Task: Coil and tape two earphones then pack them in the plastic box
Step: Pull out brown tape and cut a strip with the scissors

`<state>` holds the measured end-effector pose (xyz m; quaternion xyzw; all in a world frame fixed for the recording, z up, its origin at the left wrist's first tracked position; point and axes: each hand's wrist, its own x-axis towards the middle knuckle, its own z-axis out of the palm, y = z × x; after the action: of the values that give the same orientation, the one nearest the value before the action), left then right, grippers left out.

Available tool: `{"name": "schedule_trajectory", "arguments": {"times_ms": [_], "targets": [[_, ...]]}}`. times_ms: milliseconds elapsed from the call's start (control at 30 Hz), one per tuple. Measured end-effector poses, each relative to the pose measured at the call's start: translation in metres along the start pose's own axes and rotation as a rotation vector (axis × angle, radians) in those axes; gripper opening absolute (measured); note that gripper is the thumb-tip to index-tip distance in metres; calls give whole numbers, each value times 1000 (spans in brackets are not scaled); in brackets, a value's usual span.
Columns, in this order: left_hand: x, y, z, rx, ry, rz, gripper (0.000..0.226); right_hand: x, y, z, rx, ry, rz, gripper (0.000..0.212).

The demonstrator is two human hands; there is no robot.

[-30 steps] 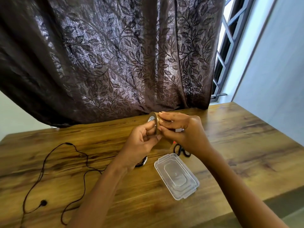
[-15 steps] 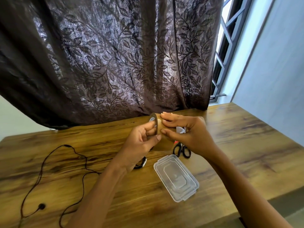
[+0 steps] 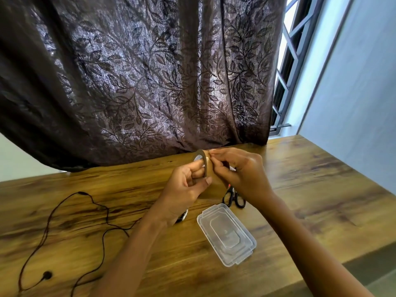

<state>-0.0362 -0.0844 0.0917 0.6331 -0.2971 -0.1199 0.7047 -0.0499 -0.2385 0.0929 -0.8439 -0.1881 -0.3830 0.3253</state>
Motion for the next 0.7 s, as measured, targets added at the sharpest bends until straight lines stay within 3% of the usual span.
{"name": "schedule_trajectory", "arguments": {"times_ms": [200, 567, 700], "targets": [[1, 0, -5, -6, -29, -10, 37, -2, 2, -7, 179, -80, 125, 24], [5, -3, -3, 67, -31, -7, 34, -2, 2, -1, 28, -75, -84, 19], [7, -3, -3, 30, -6, -7, 37, -3, 0, 3, 8, -73, -64, 26]]}}
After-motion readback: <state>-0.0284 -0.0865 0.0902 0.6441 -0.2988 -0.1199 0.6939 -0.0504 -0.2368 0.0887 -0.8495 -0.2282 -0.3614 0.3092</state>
